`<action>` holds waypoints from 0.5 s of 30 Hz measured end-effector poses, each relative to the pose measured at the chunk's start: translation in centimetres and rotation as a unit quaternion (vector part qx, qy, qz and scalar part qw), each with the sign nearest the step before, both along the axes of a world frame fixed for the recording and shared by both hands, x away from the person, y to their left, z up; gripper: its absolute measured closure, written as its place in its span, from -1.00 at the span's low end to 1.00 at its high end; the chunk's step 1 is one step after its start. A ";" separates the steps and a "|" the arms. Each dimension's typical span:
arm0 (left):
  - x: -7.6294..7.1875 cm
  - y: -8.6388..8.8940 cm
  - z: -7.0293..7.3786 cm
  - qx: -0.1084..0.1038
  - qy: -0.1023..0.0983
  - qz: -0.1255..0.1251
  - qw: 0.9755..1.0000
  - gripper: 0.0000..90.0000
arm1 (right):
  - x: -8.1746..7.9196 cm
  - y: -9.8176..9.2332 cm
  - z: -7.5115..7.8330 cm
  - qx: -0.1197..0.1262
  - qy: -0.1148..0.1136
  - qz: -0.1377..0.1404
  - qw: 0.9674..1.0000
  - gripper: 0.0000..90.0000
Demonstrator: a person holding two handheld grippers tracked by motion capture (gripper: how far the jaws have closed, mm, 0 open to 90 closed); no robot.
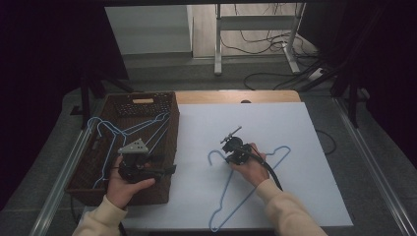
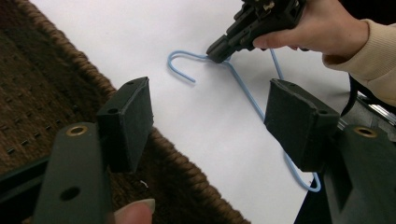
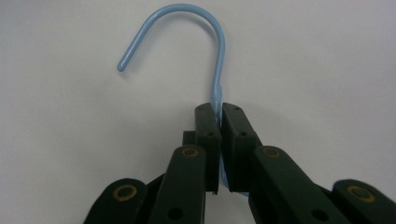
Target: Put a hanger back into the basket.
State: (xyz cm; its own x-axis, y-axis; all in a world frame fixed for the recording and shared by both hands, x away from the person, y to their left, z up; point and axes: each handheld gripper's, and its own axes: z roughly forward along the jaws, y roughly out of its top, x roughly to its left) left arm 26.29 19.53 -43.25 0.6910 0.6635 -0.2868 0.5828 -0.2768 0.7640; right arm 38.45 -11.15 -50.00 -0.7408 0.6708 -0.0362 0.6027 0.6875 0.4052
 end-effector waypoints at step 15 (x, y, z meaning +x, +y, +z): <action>1.2 -7.5 -0.3 0.030 0.037 -0.048 0.998 -0.28 | -1.6 -2.2 3.6 0.061 -0.044 -0.007 0.997 0.91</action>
